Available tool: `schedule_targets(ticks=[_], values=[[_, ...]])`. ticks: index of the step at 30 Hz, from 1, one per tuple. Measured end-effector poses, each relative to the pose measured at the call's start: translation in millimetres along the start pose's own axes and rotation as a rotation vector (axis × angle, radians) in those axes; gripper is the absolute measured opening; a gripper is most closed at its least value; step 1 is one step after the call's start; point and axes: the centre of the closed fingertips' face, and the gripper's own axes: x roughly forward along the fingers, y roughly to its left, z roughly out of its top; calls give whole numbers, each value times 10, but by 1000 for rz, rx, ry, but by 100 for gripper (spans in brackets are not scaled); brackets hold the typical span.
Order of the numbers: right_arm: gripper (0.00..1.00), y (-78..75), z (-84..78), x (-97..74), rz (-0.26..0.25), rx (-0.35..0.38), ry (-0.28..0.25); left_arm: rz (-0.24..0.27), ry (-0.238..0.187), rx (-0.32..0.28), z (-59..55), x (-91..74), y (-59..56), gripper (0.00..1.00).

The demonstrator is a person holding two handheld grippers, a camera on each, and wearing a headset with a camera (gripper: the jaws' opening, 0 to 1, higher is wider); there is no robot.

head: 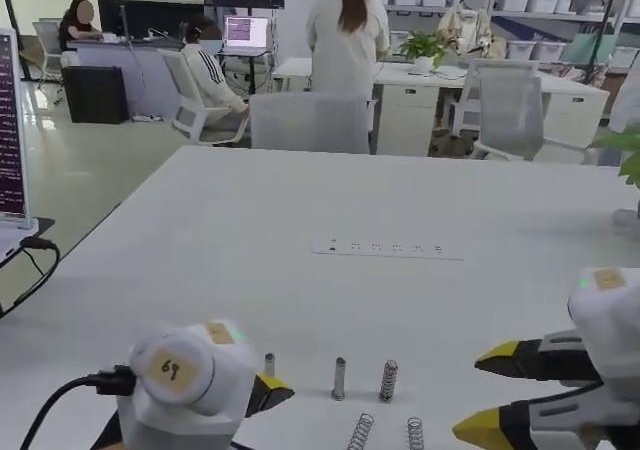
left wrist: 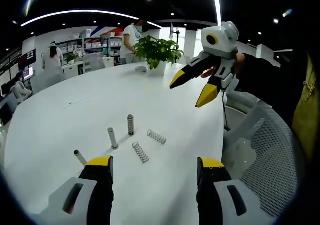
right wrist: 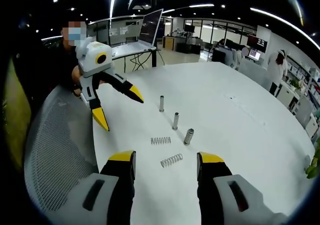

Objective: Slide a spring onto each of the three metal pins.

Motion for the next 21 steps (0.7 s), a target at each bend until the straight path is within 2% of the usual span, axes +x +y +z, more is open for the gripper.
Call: schedule_targets(ticks=[9, 12, 15, 17, 21], values=[[51, -51, -108, -43, -17, 48, -25, -13, 30, -31, -42, 211, 26, 62], [56, -51, -118, -58, -16, 72, -51, -13, 40, -48, -68, 261, 44, 61], [61, -50, -159, -63, -21, 81, -56, -12, 42, -82, -83, 298, 64, 60], [68, -33, -155, -67, -15, 95, -72, -6, 47, -93, -103, 320, 80, 59], [70, -37, -170, -71, -22, 96, -77, 3, 54, -110, -141, 375, 109, 58]])
